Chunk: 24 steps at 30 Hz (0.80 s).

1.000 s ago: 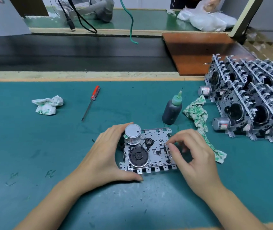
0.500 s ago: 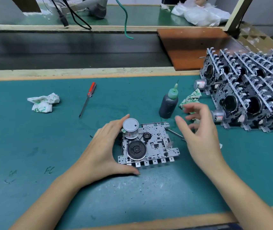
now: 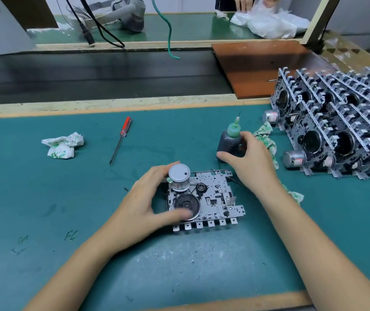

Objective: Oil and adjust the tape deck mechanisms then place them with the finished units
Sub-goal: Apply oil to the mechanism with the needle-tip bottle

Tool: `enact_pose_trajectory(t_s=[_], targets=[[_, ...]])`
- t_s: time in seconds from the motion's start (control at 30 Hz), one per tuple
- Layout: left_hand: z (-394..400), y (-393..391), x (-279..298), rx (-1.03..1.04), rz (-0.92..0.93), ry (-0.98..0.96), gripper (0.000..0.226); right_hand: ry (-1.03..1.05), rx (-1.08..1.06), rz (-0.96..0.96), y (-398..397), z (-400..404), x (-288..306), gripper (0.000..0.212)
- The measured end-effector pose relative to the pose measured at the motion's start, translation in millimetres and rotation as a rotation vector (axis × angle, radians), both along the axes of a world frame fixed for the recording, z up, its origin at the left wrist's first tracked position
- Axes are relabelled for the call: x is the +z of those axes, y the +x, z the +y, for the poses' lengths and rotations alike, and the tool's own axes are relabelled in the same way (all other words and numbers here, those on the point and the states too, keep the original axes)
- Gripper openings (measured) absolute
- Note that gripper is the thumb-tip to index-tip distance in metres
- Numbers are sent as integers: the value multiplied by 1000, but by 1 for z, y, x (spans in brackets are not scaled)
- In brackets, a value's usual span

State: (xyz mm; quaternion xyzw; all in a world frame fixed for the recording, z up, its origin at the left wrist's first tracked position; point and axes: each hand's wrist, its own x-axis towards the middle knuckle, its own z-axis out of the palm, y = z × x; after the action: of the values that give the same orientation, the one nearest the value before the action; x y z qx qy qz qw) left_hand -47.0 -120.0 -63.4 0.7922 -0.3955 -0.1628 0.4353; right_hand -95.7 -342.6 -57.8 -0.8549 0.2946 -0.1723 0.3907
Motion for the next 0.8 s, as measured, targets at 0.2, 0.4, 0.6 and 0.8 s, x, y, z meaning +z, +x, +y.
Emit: enact_pose_trajectory(t_s=[0.2,0.4,0.6,0.8], targets=[[-31,-8,12,280,-206,10,40,-9,117,-68,-4,6,-7,36],[-57,6,21,429,110,-114,14,207,80,-498,-8,10,13,25],[-64,5,15,-10,1101,-759,13,606,-26,-894,-23,-5,39,19],[-59,-6,9,-44,1099,-1028,46,977,110,-785,-19,7,38,20]])
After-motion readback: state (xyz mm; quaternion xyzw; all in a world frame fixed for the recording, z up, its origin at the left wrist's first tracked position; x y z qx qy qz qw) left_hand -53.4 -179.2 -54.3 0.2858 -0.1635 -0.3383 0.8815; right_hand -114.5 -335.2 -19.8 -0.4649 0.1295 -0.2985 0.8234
